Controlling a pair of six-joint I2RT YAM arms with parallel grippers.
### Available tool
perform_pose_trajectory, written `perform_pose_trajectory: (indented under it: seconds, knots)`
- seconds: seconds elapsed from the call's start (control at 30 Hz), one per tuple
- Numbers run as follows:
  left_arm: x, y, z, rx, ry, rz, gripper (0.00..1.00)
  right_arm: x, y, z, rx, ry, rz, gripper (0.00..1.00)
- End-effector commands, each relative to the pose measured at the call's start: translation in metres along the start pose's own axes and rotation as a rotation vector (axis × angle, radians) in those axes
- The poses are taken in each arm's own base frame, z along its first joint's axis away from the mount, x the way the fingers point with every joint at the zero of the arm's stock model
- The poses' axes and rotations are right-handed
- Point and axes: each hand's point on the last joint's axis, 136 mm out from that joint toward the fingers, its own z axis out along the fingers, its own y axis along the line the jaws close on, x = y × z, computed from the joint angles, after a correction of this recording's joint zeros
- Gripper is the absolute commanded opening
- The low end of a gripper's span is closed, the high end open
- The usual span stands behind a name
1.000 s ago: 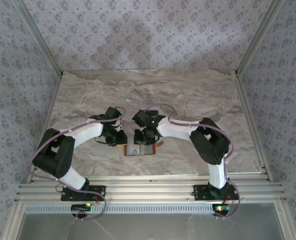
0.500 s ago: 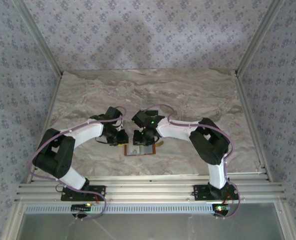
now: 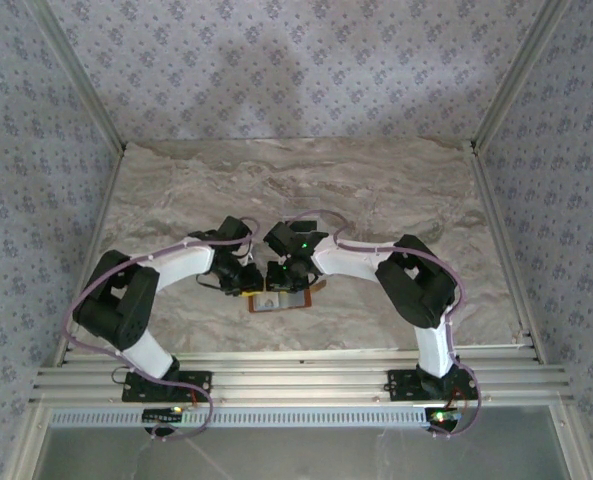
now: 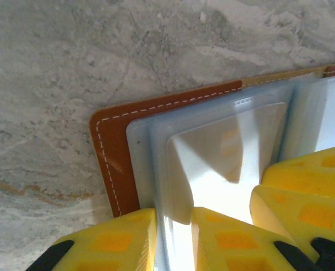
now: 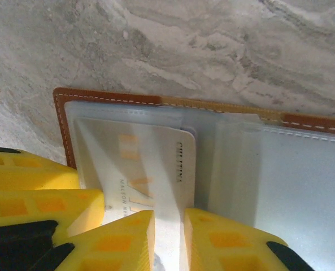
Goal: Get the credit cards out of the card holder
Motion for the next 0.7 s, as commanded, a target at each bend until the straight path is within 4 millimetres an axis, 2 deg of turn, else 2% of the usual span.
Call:
perform_pose_trajectory:
  seconds: [0.0,0.1,0.33,0.57,0.67]
  knots:
    - [0.002,0.017,0.004,-0.111,0.015,0.020,0.22,0.004,-0.018,0.000,0.115,-0.004,-0.030,0.23]
    - [0.004,0.029,0.005,-0.170,0.027,0.029,0.21,0.004,-0.028,-0.003,0.198,-0.012,-0.054,0.22]
    - [0.001,0.025,-0.001,-0.164,0.006,0.038,0.21,0.007,-0.029,-0.007,0.212,-0.017,-0.063,0.21]
    - [0.001,0.024,0.004,-0.153,0.017,0.037,0.19,0.005,-0.007,0.001,-0.018,-0.006,-0.002,0.21]
    - [0.002,0.026,0.006,-0.154,0.024,0.034,0.19,0.004,-0.008,0.004,-0.047,0.010,0.037,0.25]
